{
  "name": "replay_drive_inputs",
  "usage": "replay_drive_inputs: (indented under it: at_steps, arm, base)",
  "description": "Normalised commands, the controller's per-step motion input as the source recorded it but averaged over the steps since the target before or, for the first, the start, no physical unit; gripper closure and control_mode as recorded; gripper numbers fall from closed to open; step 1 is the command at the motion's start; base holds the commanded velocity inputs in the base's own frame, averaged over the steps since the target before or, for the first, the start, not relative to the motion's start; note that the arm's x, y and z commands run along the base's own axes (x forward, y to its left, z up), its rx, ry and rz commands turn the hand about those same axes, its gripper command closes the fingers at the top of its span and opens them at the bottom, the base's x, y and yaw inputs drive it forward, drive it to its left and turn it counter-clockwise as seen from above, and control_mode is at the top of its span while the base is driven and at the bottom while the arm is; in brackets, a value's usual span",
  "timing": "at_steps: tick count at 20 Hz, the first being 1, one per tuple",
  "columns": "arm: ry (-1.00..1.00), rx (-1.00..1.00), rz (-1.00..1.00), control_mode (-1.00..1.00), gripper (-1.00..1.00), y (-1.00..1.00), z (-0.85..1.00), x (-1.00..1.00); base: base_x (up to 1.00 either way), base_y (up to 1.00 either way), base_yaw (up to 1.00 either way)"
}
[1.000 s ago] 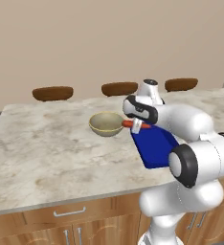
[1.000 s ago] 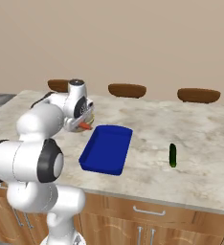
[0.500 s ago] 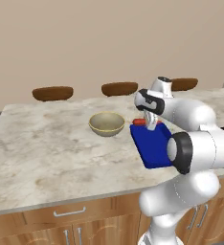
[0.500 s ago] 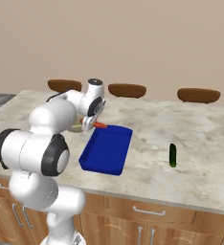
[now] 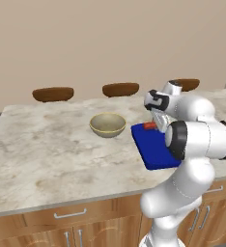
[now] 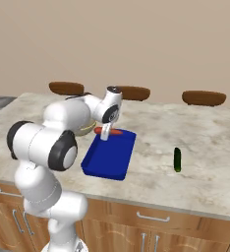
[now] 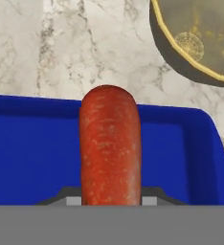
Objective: Place the two vegetables and bowl onto the tray for setting up a vegetable dip station.
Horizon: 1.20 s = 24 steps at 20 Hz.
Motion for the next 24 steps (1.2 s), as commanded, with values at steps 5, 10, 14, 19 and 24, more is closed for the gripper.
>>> replay_drive_inputs:
  at_steps: [5, 10, 14, 19, 24]
  arm:
    - [0.00, -0.03, 0.04, -1.00, 1.00, -0.09, -0.25, 0.38]
    - [0.00, -0.01, -0.01, -1.00, 1.00, -0.13, -0.09, 0.27]
    - [0.00, 0.00, -0.07, -1.00, 1.00, -0.01, -0.01, 0.23]
    - [0.00, -0.01, -0.06, -1.00, 1.00, 0.00, -0.19, 0.25]
    - [0.00, 0.00, 0.00, -1.00, 1.00, 0.00, -0.25, 0.30]
  base:
    - [0.00, 0.00, 0.00]
    - [0.00, 0.00, 0.00]
    - [0.00, 0.00, 0.00]
    - [0.00, 0.00, 0.00]
    - [0.00, 0.00, 0.00]
